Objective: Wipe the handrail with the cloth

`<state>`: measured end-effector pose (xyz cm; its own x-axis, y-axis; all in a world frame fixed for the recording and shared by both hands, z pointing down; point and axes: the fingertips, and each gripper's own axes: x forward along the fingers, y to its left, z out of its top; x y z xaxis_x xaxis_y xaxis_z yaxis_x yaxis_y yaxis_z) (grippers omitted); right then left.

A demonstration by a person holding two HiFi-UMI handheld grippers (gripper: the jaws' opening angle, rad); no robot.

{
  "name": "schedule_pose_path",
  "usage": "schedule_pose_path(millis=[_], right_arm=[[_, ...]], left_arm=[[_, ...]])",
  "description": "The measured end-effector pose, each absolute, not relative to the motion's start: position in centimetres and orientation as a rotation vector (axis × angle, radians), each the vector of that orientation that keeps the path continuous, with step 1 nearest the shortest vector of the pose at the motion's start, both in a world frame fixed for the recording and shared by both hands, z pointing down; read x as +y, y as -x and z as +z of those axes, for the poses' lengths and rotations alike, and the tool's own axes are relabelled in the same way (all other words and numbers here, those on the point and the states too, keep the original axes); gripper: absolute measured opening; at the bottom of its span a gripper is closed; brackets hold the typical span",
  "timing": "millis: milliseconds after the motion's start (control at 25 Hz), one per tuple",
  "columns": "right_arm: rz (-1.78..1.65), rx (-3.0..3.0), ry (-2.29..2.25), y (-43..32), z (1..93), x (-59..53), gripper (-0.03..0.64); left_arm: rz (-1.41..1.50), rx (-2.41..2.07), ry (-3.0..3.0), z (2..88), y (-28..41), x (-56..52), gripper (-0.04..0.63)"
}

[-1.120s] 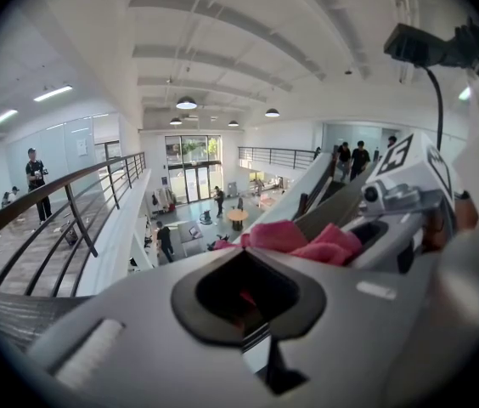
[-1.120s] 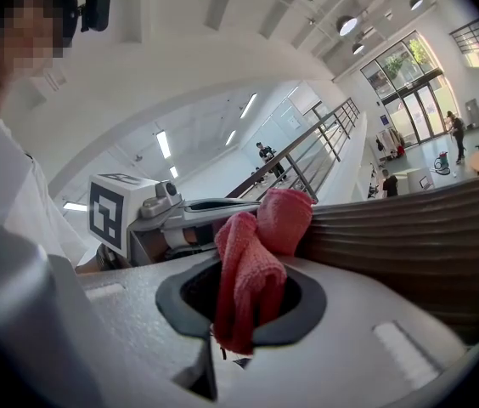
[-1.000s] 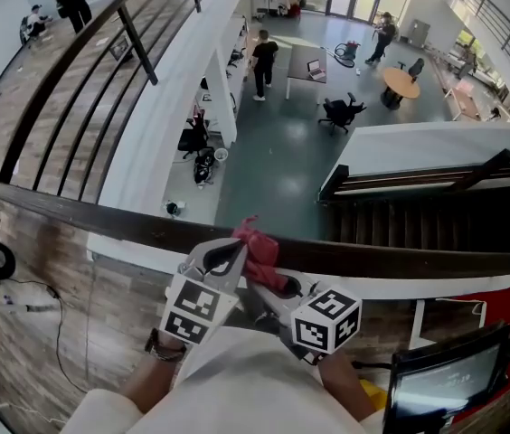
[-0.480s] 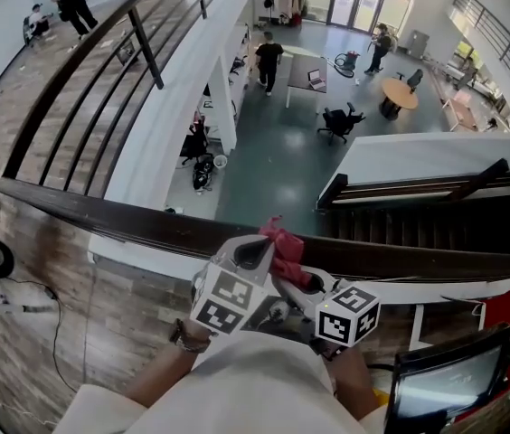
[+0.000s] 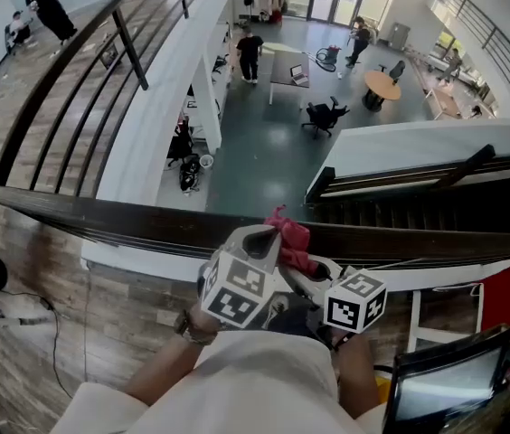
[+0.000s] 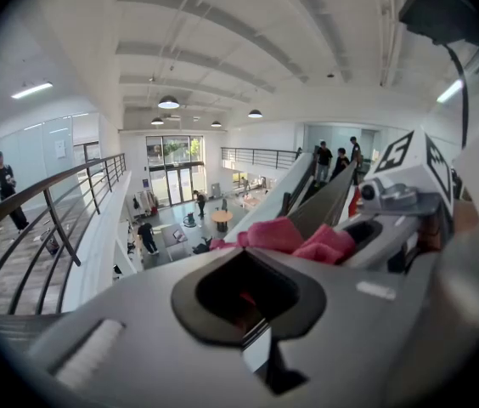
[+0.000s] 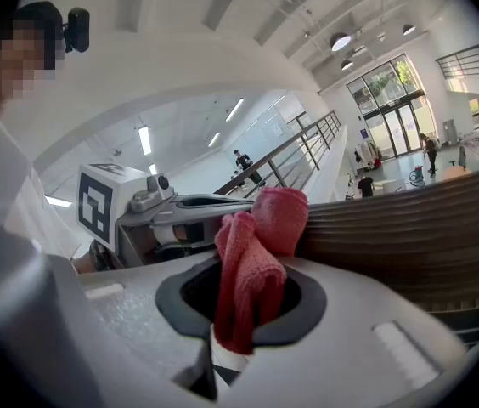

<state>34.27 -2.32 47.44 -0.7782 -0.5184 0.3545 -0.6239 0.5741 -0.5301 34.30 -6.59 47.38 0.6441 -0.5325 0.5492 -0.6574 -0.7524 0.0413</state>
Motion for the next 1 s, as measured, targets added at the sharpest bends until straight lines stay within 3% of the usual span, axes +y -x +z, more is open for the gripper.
schedule_pose_path(millis=[720, 1000], right_arm=[[0.981, -2.666, -0.857, -32.8, 48.0, -2.3, 0.061], [0.968, -2.692, -0.782, -33.1, 48.0, -1.8, 0.061]], left_arm=[[0.877, -1.034, -2.62, 47.3, -32.9, -7.1, 0.002], [0.788, -1.109, -2.574, 47.3, -32.6, -6.8, 0.002]])
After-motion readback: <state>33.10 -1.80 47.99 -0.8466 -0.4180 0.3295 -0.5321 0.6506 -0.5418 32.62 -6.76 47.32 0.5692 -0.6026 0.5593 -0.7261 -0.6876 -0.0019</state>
